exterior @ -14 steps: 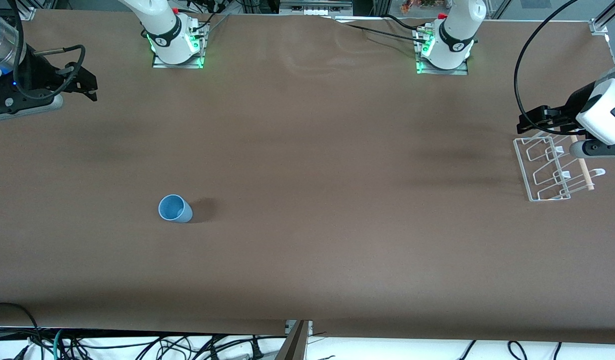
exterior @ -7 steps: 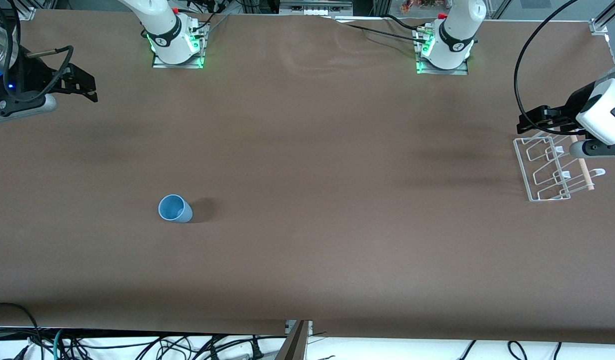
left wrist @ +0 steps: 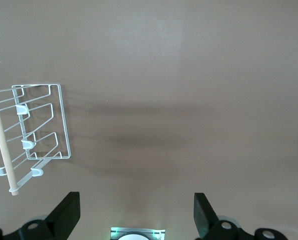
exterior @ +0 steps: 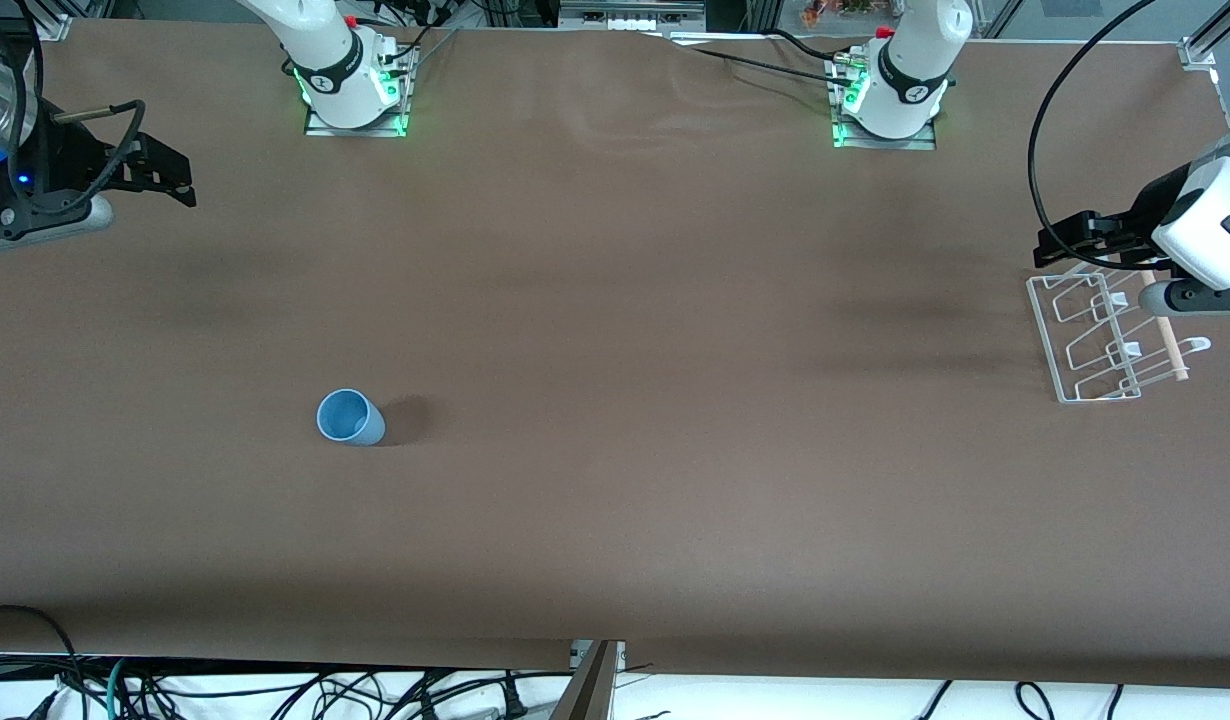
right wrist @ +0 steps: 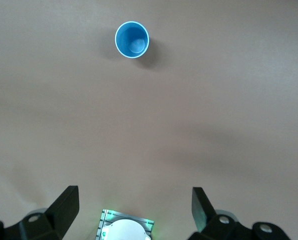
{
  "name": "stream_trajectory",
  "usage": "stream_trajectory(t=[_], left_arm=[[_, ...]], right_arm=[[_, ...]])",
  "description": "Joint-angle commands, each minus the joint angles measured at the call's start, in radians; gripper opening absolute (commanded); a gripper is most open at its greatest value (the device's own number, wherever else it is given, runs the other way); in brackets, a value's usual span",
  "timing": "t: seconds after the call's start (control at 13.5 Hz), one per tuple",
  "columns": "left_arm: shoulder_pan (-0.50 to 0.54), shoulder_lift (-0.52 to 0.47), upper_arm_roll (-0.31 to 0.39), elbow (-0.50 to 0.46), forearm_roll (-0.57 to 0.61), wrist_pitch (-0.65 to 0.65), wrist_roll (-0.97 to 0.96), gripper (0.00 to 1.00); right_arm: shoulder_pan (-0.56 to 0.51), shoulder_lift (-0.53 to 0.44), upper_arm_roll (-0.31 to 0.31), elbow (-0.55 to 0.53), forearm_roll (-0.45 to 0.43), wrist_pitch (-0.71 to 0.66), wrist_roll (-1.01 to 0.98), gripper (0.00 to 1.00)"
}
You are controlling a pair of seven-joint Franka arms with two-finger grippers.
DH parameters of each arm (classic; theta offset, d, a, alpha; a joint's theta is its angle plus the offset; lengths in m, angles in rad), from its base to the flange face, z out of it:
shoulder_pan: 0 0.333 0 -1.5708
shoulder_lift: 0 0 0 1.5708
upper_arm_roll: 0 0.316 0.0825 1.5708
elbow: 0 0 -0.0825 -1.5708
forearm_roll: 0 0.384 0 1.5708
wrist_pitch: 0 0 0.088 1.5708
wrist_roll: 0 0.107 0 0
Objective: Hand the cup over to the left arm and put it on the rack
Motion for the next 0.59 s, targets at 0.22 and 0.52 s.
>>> stream_trajectory(t=[0.22, 0.52], left_arm=[[-0.006, 0.017, 0.004, 0.039, -0.014, -0.005, -0.01, 1.0], [0.0, 0.032, 0.004, 0.042, -0.017, -0.005, -0.007, 1.0]], right_arm=[[-0.008, -0.019, -0.026, -0.028, 0.031, 0.013, -0.024, 1.0], [-0.008, -0.031, -0.026, -0.054, 0.027, 0.033, -0.022, 1.0]])
